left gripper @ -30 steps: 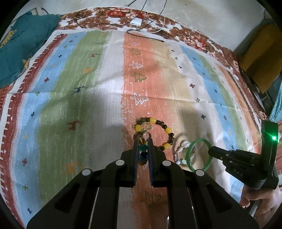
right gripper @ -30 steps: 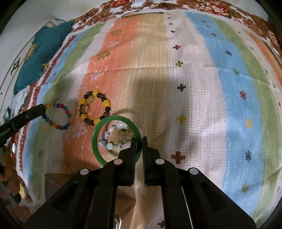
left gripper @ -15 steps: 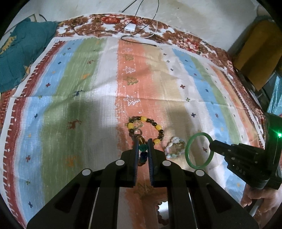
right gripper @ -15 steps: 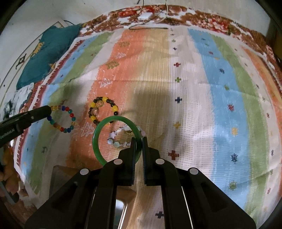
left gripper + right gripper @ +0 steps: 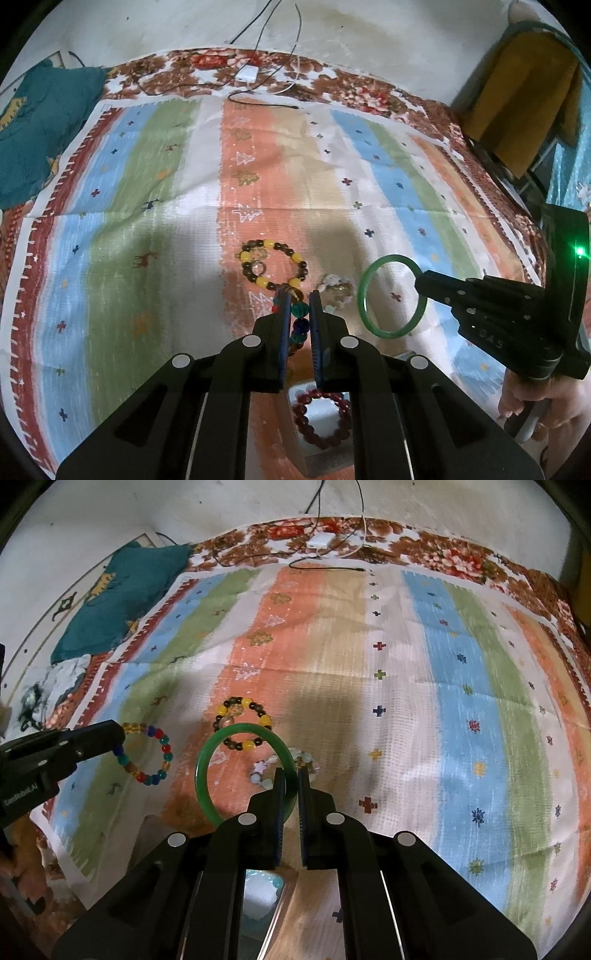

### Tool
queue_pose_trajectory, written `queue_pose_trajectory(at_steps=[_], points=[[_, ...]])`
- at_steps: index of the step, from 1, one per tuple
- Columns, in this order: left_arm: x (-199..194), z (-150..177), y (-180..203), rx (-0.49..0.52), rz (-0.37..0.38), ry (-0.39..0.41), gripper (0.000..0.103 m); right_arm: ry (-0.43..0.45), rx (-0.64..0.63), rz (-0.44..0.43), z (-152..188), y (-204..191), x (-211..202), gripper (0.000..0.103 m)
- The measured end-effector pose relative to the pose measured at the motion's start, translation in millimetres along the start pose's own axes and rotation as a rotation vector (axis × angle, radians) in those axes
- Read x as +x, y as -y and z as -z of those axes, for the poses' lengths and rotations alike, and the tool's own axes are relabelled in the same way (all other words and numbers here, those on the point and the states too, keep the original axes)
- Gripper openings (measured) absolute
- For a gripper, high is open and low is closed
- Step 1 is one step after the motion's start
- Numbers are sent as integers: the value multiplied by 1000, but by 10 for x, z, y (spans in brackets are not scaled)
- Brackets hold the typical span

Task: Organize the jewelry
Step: 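Carry the multicolour bracelet and green bangle toward the silver tin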

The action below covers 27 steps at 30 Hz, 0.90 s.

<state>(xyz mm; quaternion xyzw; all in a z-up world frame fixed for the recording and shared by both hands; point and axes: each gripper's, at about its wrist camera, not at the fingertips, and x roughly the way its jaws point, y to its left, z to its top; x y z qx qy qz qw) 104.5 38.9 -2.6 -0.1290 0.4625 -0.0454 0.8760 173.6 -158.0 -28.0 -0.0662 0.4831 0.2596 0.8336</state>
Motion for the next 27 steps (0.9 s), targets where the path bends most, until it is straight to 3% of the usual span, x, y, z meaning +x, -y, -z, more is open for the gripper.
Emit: queue_pose_trajectory(at_steps=[27], points=[[-477, 493, 293, 69, 61, 42, 9, 35, -82, -25, 478, -244, -426, 8]])
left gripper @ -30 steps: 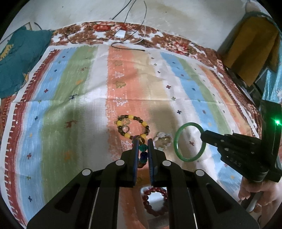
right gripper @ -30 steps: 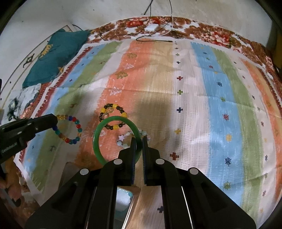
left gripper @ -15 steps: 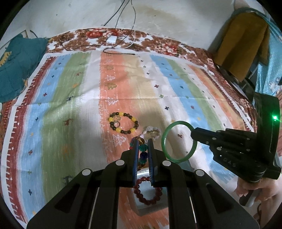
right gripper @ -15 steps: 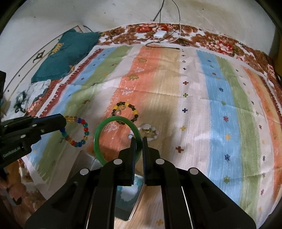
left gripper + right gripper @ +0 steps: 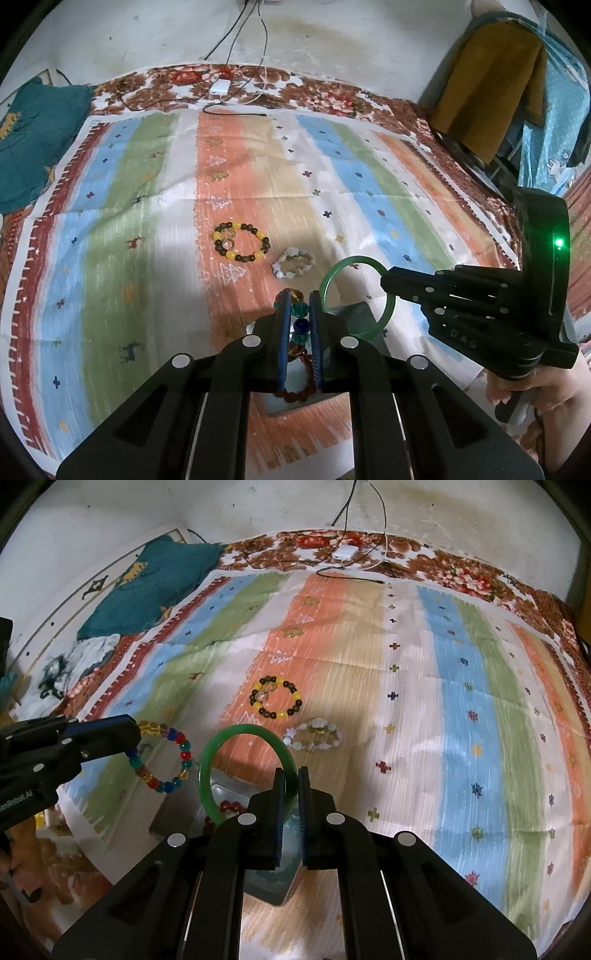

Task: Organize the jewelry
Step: 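Carry the multicolour bracelet and green bangle toward the silver tin, then open both grippers over the silver tin to drop bracelet and bangle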

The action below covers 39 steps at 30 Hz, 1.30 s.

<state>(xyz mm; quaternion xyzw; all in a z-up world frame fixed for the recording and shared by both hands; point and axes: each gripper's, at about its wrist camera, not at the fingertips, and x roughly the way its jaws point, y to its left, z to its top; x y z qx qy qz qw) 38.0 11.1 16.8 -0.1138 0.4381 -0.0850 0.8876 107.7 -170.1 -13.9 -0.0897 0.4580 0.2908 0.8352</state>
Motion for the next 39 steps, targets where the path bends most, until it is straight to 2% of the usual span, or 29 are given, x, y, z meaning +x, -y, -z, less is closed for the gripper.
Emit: queue_pose_trajectory(at_steps=[16, 19, 20, 21, 22, 28, 35, 39], points=[[-20, 169, 57, -2, 10, -16, 9, -23, -22, -6, 188, -105, -25, 8], [30, 173, 60, -6, 20, -47, 10, -41, -2, -17, 210, -91, 11, 11], [38, 171, 54, -12, 13, -47, 12, -52, 1, -23, 210, -85, 31, 21], [43, 170, 52, -14, 9, -49, 21, -56, 7, -20, 212, -81, 41, 30], [46, 168, 48, -14, 5, -49, 29, -56, 17, -11, 209, -58, 44, 45], [86, 95, -172, -93, -23, -46, 45, -61, 61, -17, 182, 39, 76, 47], [270, -98, -502, -171, -69, -67, 52, -73, 154, -40, 40, 233, 217, 56], [348, -174, -592, -186, -87, -65, 58, -84, 157, -18, -51, 304, 326, 58]])
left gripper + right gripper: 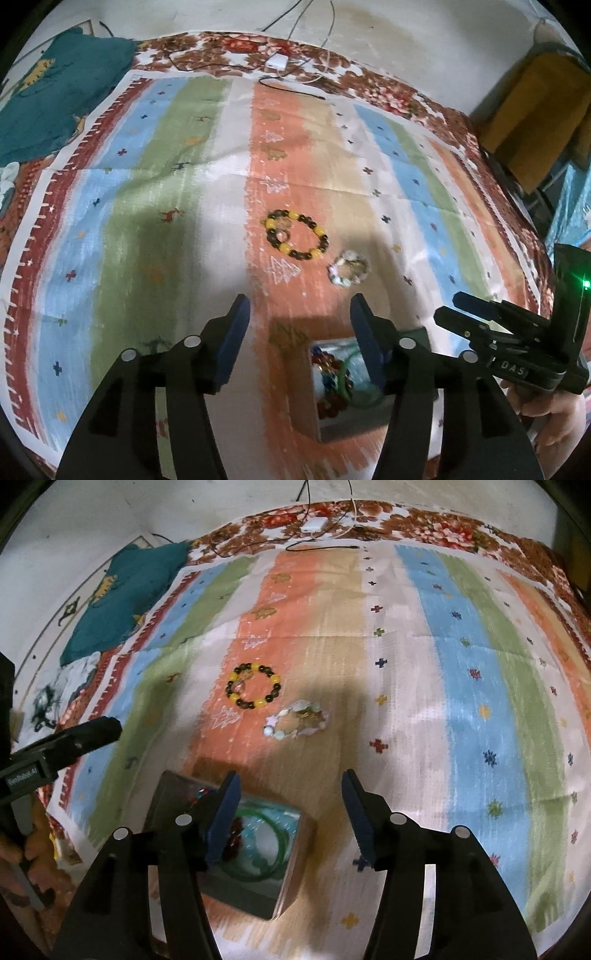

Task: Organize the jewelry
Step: 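Open both grippers over the silver tin to drop bracelet and bangle, then move left gripper to yellow-black bracelet while right gripper approaches white bead bracelet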

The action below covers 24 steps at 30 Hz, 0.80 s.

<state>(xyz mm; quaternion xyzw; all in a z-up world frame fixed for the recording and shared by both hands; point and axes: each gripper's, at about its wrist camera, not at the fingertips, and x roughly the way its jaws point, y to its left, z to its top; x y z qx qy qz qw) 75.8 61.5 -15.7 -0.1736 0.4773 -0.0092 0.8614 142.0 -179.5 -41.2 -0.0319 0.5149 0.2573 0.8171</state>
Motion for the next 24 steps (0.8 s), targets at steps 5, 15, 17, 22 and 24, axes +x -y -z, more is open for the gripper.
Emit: queue_pose_trajectory(at_steps=[5, 15, 17, 22, 24], points=[[109, -75, -30, 0, -8, -15, 63, -25, 23, -18, -78, 83, 97, 61], [420, -264, -106, 0, -49, -35, 65, -50, 35, 11, -252, 163, 347, 65], [493, -295, -147, -8, -56, -47, 65, -57, 36, 14, -279, 171, 394, 65], [615, -378, -188, -31, -40, -70, 65, -74, 35, 15, -331, 188, 507, 64], [648, -407, -178, -27, -45, -66, 66, -75, 38, 18, -356, 197, 541, 65]])
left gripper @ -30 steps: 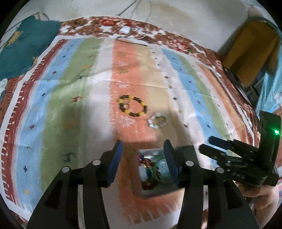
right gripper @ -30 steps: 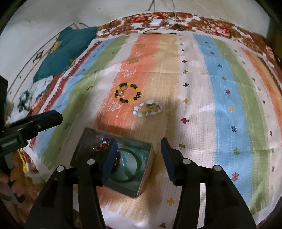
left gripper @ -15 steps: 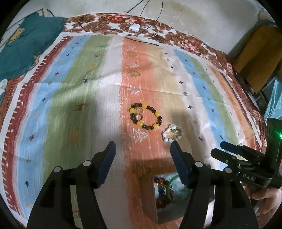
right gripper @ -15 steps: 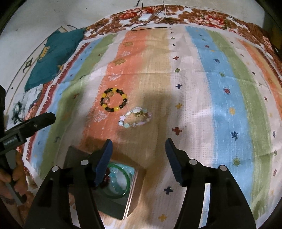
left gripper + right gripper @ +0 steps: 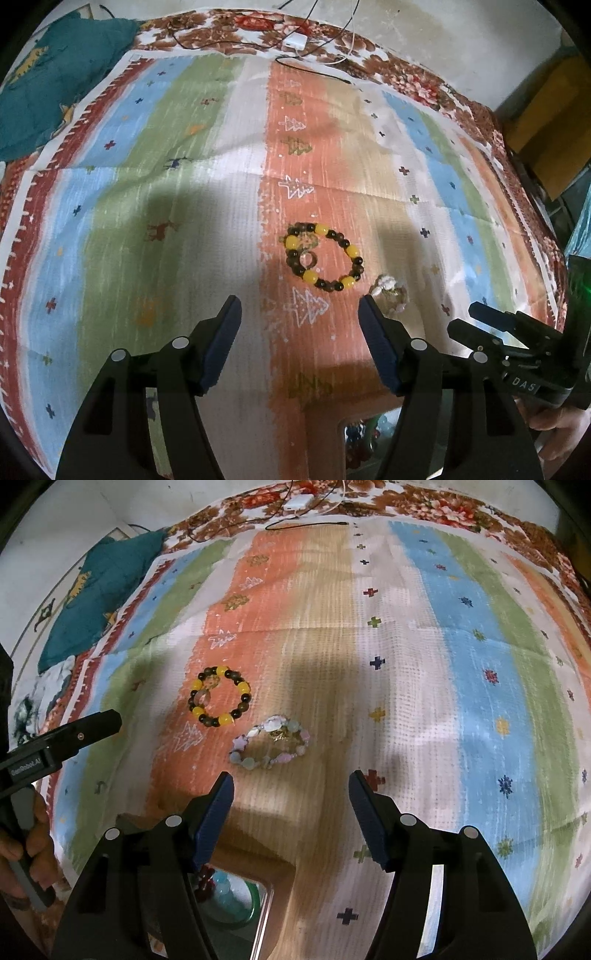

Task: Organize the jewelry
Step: 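Move left gripper to yellow-black bracelet while right gripper approaches white bead bracelet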

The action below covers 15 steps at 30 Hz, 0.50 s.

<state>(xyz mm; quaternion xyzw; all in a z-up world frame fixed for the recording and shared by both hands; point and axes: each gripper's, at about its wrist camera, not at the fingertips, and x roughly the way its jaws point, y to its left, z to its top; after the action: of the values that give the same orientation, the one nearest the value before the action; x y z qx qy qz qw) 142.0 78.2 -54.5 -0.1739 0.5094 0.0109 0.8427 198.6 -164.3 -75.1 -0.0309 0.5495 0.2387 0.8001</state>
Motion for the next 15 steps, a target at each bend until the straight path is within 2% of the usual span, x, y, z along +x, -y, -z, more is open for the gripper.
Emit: queue_pose_trajectory(at_steps=[15], points=[[352, -185, 26, 19, -33, -26, 66, -45, -5, 9, -136, -24, 312, 65]])
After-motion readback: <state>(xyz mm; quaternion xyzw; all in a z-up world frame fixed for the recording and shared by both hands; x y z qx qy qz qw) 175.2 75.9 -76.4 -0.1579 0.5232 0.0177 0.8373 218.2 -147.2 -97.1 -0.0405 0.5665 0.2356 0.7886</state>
